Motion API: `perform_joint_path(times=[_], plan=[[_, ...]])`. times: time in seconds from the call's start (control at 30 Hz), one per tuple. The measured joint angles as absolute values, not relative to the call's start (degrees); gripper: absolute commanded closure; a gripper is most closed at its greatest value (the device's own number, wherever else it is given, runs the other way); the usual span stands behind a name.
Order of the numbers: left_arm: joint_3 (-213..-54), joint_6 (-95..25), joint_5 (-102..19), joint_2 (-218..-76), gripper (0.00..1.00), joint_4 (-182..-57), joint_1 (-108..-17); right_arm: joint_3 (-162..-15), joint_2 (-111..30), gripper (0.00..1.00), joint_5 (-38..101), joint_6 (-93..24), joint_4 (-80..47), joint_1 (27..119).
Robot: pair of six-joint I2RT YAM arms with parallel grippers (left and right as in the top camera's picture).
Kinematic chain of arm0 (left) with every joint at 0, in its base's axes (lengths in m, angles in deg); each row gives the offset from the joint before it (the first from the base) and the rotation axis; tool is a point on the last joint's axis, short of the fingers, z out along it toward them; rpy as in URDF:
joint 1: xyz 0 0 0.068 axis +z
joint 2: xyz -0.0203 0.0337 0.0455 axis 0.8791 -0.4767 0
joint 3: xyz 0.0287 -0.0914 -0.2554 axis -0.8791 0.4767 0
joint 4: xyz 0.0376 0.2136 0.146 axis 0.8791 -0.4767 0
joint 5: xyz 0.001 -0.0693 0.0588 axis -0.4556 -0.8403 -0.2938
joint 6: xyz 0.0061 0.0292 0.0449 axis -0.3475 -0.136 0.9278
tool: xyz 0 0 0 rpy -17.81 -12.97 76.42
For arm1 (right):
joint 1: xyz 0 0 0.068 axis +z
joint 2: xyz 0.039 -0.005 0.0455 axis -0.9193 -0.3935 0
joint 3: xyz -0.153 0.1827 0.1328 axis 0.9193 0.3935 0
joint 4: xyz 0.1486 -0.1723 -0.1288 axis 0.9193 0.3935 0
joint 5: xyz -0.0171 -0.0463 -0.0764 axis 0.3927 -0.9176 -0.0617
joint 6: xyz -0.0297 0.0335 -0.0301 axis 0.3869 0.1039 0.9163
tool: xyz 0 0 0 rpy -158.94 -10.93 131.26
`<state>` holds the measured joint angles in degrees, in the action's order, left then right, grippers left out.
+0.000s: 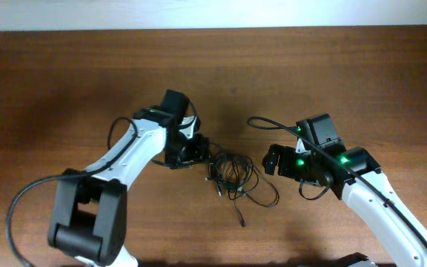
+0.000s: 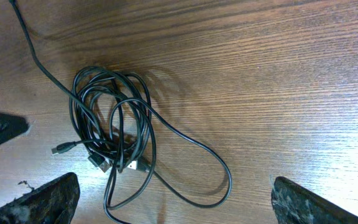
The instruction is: Untangle cables
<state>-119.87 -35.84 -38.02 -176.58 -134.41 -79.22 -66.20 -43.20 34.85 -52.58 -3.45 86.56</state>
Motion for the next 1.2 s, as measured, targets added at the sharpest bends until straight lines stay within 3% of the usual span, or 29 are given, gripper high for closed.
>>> perform_joint_path(times=[0.17,0.43,0.5,0.67,0.7,0.73,0.77,0.8,1.03,1.07,1.2], plan=[[-119.9,-38.7,-25.8,-181.1,0.29,-131.2,-86.7,-66.2,-43.2,0.01,34.8,-52.6,-2.7,86.6],[-119.9,-41.3,-21.8,-183.1,0.33,-128.6,-91.9,-66.2,-43.2,0.01,34.8,-52.6,-0.4,86.6],[-119.9,-41.8,-21.3,-183.2,0.45,-128.4,-92.8,-66.2,-43.2,0.01,34.8,-52.6,-0.4,86.6],[-119.9,-42.5,-20.7,-183.4,0.53,-128.0,-93.6,-66.2,-43.2,0.01,34.9,-52.6,-0.2,86.6],[-119.9,-42.5,-20.7,-183.4,0.60,-127.7,-93.6,-66.2,-43.2,0.01,34.9,-52.6,0.3,86.6],[-119.9,-42.5,-20.7,-183.4,0.74,-127.6,-93.6,-66.2,-43.2,0.01,35.0,-52.6,0.8,86.6],[-119.9,-42.8,-20.7,-183.4,0.96,-127.4,-93.6,-66.2,-43.2,0.01,35.1,-52.6,1.1,86.6],[-119.9,-42.8,-20.7,-183.4,1.00,-127.3,-93.6,-66.2,-43.2,0.01,35.3,-52.6,1.1,86.6],[-120.5,-43.0,-21.6,-183.4,1.00,-128.4,-93.6,-66.2,-43.2,0.01,38.1,-52.6,1.0,86.6],[-120.9,-43.0,-22.0,-183.4,1.00,-129.5,-93.6,-66.2,-43.2,0.09,40.1,-52.6,0.4,86.6],[-128.0,-43.0,-22.7,-183.8,1.00,-136.2,-93.6,-66.2,-43.2,0.08,43.9,-52.6,-0.3,86.6]])
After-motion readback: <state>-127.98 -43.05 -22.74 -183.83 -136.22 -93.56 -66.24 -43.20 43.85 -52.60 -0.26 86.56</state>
